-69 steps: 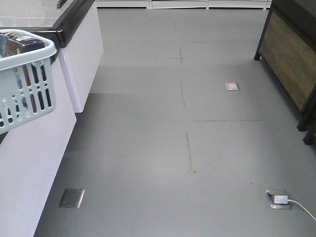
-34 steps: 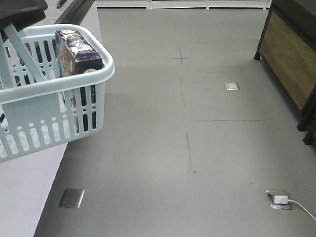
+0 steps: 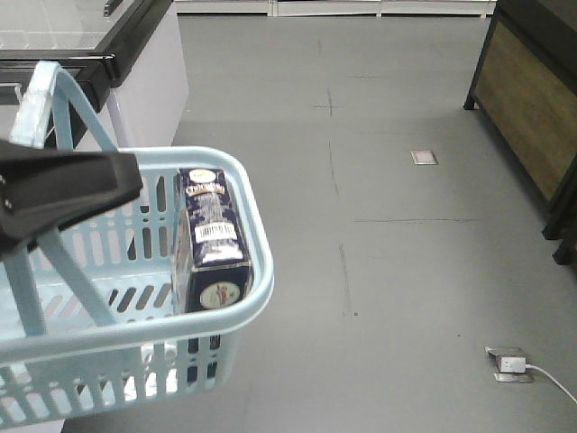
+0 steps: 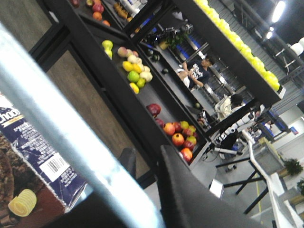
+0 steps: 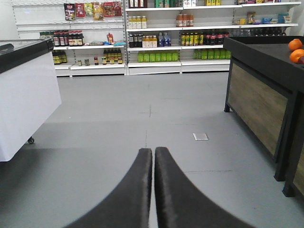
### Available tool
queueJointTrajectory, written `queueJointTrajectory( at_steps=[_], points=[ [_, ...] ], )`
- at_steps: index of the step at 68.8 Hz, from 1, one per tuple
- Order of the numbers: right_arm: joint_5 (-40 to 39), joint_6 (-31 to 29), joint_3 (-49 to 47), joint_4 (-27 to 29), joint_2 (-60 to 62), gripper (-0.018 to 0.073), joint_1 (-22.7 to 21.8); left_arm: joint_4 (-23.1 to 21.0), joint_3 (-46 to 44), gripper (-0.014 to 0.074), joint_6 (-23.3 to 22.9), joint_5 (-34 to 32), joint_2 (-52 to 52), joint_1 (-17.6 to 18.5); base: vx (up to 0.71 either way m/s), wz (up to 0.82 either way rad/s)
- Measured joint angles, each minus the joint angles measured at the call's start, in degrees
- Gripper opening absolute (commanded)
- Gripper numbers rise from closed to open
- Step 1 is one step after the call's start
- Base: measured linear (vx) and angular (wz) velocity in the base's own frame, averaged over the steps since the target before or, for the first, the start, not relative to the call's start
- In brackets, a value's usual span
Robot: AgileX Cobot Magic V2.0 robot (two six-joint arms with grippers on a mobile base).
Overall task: Left arm holds basket, right arm returns cookies
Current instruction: 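Lower the held basket beside the robot with the left gripper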
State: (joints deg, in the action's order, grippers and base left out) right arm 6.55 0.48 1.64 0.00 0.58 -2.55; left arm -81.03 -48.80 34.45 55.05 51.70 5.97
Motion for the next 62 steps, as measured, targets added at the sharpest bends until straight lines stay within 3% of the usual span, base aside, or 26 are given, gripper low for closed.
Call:
queueJointTrajectory(
  at_steps=[33,62],
  points=[
    [0.00,0.00,0.00,0.00,0.00,-0.0003,0.00,11.06,12.18,-0.0006,-5.39,4.40,-14.06,0.41,0.00,0.00],
    [0.00,0.00,0.00,0.00,0.00,-0.0003,0.00,12.95,14.36,-0.0006,-10.36,8.74,-21.10,0.41,0.00,0.00]
  ],
)
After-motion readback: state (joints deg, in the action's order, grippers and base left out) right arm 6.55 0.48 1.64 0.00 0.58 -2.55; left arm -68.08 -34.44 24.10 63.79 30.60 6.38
